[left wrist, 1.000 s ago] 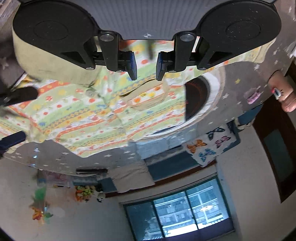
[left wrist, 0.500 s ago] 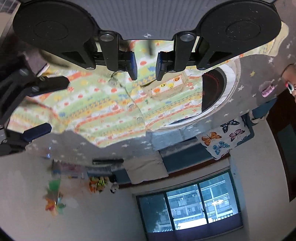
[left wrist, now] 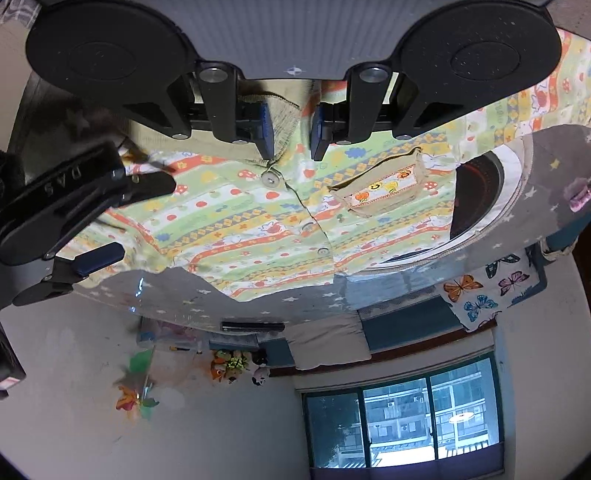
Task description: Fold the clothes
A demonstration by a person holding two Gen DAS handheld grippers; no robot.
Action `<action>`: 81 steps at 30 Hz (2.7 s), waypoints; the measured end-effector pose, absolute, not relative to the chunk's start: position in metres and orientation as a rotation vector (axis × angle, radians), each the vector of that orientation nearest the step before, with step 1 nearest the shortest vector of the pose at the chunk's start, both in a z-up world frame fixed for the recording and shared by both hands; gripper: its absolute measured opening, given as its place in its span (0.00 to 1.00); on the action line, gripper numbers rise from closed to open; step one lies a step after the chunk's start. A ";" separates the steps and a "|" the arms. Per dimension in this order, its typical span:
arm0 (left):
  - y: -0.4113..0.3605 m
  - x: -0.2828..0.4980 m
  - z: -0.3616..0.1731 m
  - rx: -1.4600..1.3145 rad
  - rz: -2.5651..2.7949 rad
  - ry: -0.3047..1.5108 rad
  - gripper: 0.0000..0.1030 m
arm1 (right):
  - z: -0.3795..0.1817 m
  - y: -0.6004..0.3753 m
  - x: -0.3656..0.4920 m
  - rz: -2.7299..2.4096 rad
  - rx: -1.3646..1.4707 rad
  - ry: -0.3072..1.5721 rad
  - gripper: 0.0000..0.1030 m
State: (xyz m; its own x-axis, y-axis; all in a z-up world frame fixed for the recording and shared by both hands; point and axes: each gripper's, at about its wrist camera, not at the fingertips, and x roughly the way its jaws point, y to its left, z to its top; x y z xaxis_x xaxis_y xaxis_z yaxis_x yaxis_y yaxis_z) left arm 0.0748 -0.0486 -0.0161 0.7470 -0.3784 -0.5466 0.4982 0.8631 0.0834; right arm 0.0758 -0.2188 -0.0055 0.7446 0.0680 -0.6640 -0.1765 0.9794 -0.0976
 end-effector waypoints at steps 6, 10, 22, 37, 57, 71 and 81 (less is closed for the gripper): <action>-0.037 0.084 -0.009 0.155 -0.466 0.555 0.24 | -0.002 -0.240 0.088 -0.007 -0.073 0.698 1.00; -0.032 0.090 -0.010 0.124 -0.458 0.578 0.29 | -0.012 -0.257 0.102 -0.082 0.014 0.729 1.00; -0.031 0.095 -0.015 0.095 -0.506 0.605 0.44 | -0.026 -0.263 0.105 -0.134 0.046 0.698 1.00; -0.032 0.098 -0.019 0.091 -0.510 0.625 0.69 | -0.027 -0.261 0.106 -0.139 0.045 0.690 1.00; -0.035 0.097 -0.023 0.137 -0.414 0.657 1.00 | -0.026 -0.263 0.104 -0.123 0.041 0.695 1.00; -0.046 0.081 -0.011 0.222 -0.288 0.620 1.00 | -0.020 -0.270 0.066 0.055 -0.014 0.712 1.00; -0.066 0.082 0.005 0.274 -0.246 0.593 1.00 | -0.010 -0.329 0.041 -0.017 0.067 0.659 1.00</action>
